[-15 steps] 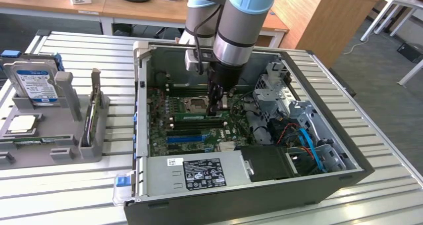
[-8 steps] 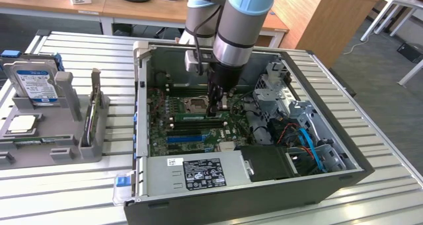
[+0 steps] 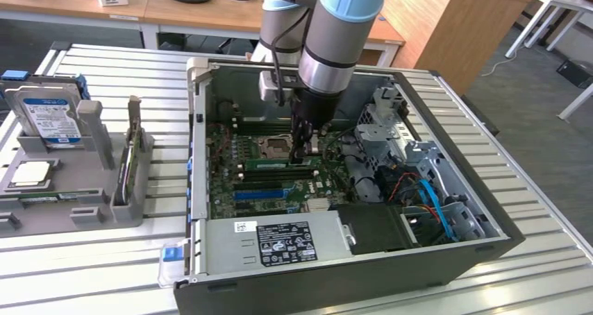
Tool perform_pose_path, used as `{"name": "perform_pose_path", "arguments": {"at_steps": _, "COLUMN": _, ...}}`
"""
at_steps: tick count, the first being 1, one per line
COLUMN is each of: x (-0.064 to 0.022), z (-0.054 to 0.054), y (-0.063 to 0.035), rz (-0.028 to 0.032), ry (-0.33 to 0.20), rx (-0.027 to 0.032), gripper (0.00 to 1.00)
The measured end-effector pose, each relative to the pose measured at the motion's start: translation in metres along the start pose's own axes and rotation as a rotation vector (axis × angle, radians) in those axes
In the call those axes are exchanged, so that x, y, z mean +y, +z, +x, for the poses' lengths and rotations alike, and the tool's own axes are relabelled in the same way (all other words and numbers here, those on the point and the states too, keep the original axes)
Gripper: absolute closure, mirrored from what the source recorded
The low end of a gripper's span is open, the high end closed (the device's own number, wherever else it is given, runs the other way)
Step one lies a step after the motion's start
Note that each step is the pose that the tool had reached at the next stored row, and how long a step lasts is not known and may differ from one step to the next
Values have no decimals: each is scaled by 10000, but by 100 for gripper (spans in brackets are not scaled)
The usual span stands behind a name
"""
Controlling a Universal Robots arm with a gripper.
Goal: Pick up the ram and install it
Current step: 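Insert the ram into the slot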
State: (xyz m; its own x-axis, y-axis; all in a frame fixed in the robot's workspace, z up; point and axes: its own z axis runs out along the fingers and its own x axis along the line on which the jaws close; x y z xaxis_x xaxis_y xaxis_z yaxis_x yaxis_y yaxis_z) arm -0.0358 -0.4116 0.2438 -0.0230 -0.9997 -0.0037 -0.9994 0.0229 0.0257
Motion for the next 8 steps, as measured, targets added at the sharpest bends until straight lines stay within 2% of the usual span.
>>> {"name": "perform_pose_path", "arguments": {"at_steps": 8, "x": -1, "z": 4, "y": 19, "rz": -1, "ry": -1, "rx": 3, "gripper": 88}}
